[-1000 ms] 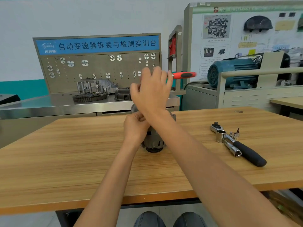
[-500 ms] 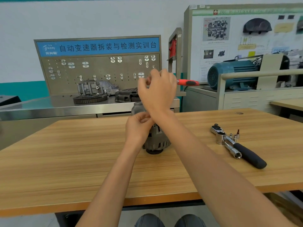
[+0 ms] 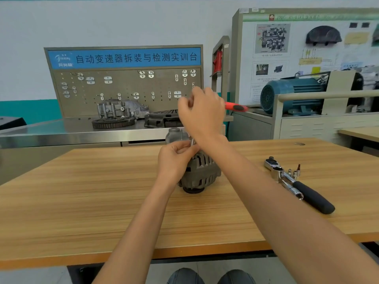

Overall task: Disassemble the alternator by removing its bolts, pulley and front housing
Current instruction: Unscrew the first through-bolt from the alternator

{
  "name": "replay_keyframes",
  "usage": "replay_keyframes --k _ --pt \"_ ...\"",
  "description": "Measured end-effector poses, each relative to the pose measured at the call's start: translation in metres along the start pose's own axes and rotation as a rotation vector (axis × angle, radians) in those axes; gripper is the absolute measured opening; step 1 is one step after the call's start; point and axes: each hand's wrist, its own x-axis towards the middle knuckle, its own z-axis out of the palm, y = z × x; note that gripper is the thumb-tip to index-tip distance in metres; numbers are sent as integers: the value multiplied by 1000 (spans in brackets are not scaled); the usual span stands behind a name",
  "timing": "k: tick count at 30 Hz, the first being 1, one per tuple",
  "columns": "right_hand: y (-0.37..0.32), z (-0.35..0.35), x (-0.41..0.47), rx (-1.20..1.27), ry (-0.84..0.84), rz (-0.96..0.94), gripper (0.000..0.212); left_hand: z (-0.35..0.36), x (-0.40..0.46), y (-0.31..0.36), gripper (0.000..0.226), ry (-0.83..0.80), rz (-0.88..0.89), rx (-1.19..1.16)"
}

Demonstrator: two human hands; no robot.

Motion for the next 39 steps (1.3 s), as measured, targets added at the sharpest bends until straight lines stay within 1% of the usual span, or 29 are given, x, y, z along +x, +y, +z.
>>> replay_keyframes --k 2,4,5,6,7,8,10,11,12,14,16,18,20,21,22,23,24,25,27,28,29,30,31,33,34,35,36,37,39 --pt "-3 -7 10 468 -88 173 40 0 -3 1 14 -25 9 -5" --pt "-5 -13 17 901 -188 452 42 -1 -4 3 7 -71 28 -9" --pt "-3 -14 18 1028 -205 554 40 -2 -4 3 6 -88 36 -5" --pt "-3 -14 18 1059 -206 585 39 -3 -4 3 7 -93 39 2" --pt "-3 -13 17 954 -207 540 37 -3 -3 2 8 -89 35 1" --pt "0 -11 13 721 -211 415 34 -2 -2 1 12 -78 29 -7" --pt "11 -7 6 63 -177 79 23 0 -1 0 23 -43 19 -31" --pt "13 -6 5 -142 -158 -32 17 1 0 -1 27 -25 17 -35" --pt "13 -7 6 -197 -135 -89 15 2 1 -2 31 -12 15 -33" --pt "7 -10 7 -21 -124 -109 22 2 0 -2 38 -4 8 -38" --pt "-3 -9 8 252 -142 -51 36 0 -1 -1 36 -22 -3 -44" --pt "-11 -11 10 564 -205 118 42 -4 -2 2 23 -71 0 -15" --pt "-17 -13 15 926 -297 387 40 -7 -3 3 18 -107 16 -1" --pt "-17 -13 17 1041 -344 497 40 -7 -2 3 17 -105 17 1" --pt "-18 -12 19 1081 -366 557 40 -7 -2 3 15 -93 11 0" --pt "-21 -12 19 1049 -345 554 40 -6 -1 2 13 -77 2 -5" --pt "-22 -10 16 925 -290 483 41 -5 -1 3 10 -60 -11 -12" --pt "-19 -5 11 704 -225 343 39 -4 -1 3 10 -43 -21 -14" --pt "-12 3 -2 76 -68 33 25 -3 0 2 9 -22 -19 -2" --pt "-11 5 -4 -90 -10 -48 20 -3 1 2 8 -15 -15 5" --pt "-11 6 -4 -108 8 -70 20 -3 1 2 8 -11 -11 5" --pt "-12 4 -1 20 -11 -44 26 -3 0 3 7 -17 -9 -1" --pt "-14 0 4 266 -62 70 34 -2 -1 3 13 -26 -5 -4" --pt "-17 -12 15 876 -230 398 43 -2 -2 3 28 -56 -3 -5" --pt "-14 -14 18 1092 -259 544 45 -3 -2 3 30 -72 1 -2" --pt "-11 -14 19 1181 -265 619 46 -3 -2 4 29 -83 3 1" --pt "-11 -14 18 1131 -244 601 44 -3 -2 4 27 -84 -1 6" --pt "-10 -13 14 935 -211 491 39 -4 -1 5 25 -77 -8 11" --pt "-6 -4 -1 285 -119 146 21 -3 1 4 17 -52 -19 27"
